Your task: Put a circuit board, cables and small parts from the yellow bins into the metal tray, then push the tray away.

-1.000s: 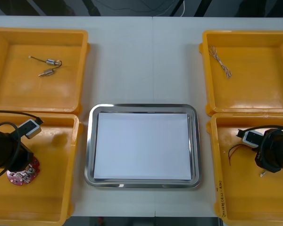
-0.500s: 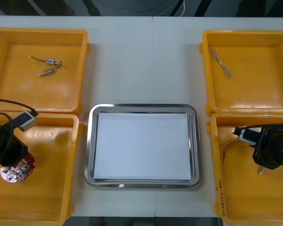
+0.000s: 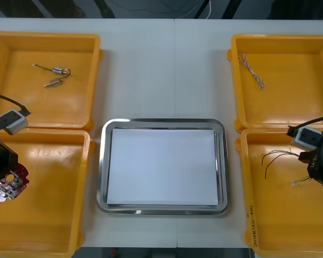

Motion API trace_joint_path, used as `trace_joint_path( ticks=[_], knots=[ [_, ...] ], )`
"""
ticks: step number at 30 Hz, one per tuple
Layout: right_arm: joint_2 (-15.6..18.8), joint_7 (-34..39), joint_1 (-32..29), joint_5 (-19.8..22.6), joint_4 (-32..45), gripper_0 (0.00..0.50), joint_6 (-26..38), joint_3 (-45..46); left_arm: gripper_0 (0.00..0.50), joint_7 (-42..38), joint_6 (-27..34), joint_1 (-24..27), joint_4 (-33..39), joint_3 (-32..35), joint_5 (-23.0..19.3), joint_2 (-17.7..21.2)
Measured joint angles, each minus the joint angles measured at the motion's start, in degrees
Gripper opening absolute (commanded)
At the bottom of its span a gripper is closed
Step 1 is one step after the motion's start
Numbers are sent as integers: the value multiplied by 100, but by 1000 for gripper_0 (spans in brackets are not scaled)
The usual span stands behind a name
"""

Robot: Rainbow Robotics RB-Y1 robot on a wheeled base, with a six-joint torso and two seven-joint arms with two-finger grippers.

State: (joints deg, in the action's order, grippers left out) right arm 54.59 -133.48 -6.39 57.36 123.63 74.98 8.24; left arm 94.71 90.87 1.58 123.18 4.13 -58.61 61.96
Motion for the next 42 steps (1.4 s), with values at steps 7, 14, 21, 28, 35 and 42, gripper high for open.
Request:
trace_joint_path(
  ticks=[7,14,21,28,35,42],
  knots=[
    [0,130,-3,627,215,0,910,805,0,0,508,0,268,416,-119,-181],
    [26,248,-5,1041,544,0,1671,1527,0,-1,577,4,445,504,-266,-184],
    [346,512,-3,1195,835,0,1908,1753,0,-27,781,231,752,476,-380,-187],
    [558,572,338,1292,1095,0,2019,1545,0,-889,803,876,919,-107,-423,-205],
    [603,936,1350,1354,1225,0,2192,609,0,-1525,805,1695,936,-966,-422,-346],
    [605,1612,2132,1402,1493,0,2193,-258,0,-1526,806,2384,936,-1631,-404,-522]
  ],
)
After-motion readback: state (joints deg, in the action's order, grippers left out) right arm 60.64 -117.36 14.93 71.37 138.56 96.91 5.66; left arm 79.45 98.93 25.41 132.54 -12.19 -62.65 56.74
